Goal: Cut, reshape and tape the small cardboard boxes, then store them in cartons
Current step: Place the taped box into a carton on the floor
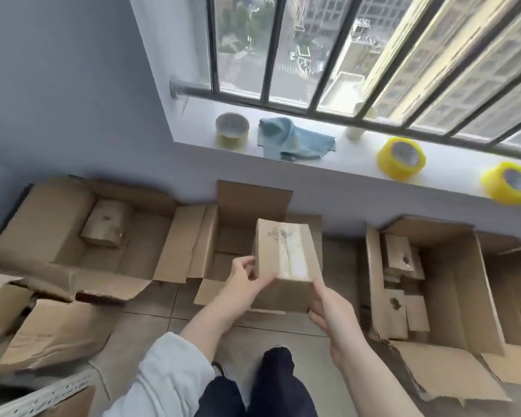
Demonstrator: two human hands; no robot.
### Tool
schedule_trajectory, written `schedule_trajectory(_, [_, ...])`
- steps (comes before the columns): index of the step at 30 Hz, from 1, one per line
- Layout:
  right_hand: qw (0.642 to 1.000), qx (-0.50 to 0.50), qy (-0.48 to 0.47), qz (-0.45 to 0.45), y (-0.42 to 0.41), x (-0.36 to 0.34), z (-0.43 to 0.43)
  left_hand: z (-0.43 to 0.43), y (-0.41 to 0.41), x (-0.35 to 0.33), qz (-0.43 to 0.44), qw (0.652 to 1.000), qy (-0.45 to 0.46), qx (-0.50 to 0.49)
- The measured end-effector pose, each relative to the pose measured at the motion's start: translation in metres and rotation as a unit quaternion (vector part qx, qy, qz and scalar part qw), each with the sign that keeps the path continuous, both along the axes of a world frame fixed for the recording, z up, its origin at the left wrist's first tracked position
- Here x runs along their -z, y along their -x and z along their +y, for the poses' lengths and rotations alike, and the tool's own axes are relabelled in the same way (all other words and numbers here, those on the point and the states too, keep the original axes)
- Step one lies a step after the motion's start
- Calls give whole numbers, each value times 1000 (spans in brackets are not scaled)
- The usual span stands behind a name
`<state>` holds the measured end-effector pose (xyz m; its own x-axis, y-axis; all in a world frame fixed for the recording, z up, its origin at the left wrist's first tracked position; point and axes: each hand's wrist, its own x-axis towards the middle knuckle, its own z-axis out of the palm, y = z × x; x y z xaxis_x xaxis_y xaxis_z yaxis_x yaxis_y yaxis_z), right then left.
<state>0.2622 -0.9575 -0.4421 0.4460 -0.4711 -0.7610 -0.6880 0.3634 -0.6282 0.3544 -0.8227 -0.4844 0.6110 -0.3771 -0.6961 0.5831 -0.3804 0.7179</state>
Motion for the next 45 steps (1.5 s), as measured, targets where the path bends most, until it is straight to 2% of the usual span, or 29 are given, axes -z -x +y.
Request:
schedule_trajectory(8, [999, -35, 13, 31, -119, 247, -64, -63, -97, 239, -48, 997, -53, 6])
schedule_trajectory(13, [996, 4, -46, 70, -149, 374, -67, -73, -123, 364, -19, 997, -78, -3])
schedule_trajectory(17, [986, 106, -110, 70, -165, 440, -58, -80, -136, 430, -1, 995, -96, -17])
schedule_trajectory(22, [965, 188, -158, 95, -183, 490, -61, -86, -141, 481, 31, 992, -121, 0])
schedule_trajectory(29, [930, 265, -239, 88, -193, 512, -67, -97, -148, 503, 14, 993, -115, 6])
schedule_trajectory(37, [945, 210, -240, 69, -198, 493, -61, -110, -150, 484, 44, 991, -122, -36])
schedule_trajectory(41, [958, 202, -195, 51, -196, 436, -58, -101, -150, 423, 11, 989, -105, -108])
schedule_trajectory(45, [983, 157, -95, 6, -194, 334, -47, -83, -147, 309, -44, 981, -76, -174])
